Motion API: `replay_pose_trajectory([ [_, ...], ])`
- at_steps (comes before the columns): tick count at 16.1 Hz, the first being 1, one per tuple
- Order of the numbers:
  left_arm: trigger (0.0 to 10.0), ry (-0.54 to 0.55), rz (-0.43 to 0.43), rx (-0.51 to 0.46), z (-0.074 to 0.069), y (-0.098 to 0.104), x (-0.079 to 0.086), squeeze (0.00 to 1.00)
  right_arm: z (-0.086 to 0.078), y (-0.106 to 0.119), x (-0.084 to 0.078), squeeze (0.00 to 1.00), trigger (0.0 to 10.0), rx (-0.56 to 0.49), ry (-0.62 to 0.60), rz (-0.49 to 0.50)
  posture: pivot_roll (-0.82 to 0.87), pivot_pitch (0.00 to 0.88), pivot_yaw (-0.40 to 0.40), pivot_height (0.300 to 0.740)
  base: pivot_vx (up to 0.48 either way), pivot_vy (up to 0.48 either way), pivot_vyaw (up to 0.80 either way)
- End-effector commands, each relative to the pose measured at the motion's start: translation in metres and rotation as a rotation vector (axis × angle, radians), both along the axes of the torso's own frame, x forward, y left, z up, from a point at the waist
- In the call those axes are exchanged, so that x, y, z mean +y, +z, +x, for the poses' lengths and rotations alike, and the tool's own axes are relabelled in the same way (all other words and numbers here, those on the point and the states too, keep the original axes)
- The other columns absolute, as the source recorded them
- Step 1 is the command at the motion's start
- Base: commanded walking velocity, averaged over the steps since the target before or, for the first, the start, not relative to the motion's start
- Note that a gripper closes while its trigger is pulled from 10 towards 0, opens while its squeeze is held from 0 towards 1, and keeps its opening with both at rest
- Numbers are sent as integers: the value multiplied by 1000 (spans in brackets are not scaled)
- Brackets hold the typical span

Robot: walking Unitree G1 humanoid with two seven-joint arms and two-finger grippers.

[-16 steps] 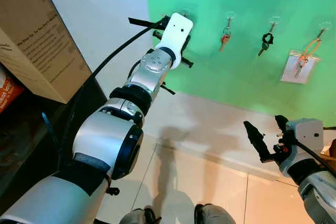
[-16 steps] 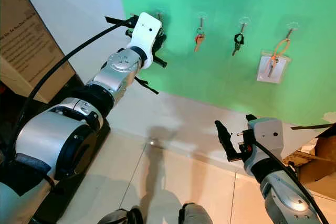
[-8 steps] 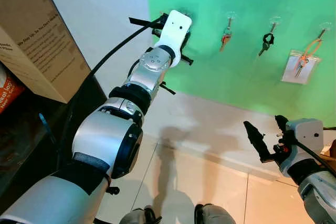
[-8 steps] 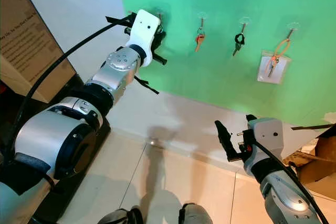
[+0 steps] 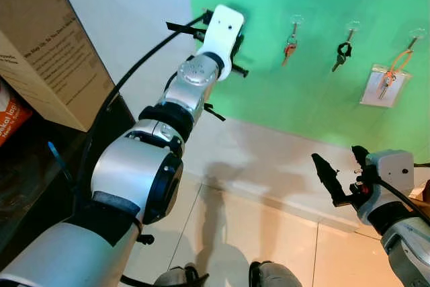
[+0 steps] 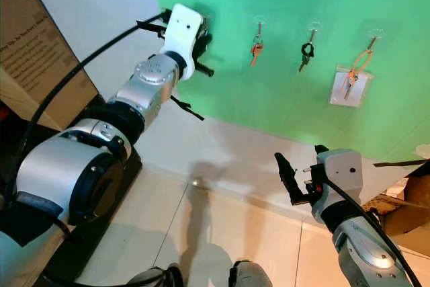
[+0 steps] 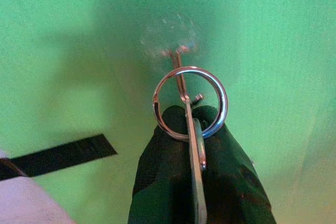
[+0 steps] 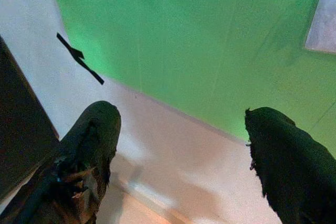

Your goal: Hang keys on a hook

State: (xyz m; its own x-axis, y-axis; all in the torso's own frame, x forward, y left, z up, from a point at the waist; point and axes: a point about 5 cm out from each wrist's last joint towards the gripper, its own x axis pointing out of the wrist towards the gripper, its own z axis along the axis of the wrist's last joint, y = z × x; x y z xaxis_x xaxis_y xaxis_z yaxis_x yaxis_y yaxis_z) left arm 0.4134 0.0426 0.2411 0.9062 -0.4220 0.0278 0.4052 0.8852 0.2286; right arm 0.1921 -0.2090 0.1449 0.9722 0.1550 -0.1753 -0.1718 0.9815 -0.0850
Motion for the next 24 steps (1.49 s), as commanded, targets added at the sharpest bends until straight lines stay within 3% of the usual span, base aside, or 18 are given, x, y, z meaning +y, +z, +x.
replay_pose_trajectory([
  [1, 10000, 16, -24, -52, 4, 23, 5, 0, -2, 6, 1, 0, 10000, -18, 10, 3, -387, 111, 68, 740, 0, 0, 0],
  [17, 10000, 12, -59, 190, 4, 1, 8, 0, -2, 5, 0, 0, 10000, -18, 5, 7, -386, 103, 75, 740, 0, 0, 0],
  [24, 10000, 6, -57, 196, 4, 0, 7, 0, -2, 5, 0, 0, 10000, -18, 5, 6, -386, 103, 75, 740, 0, 0, 0],
])
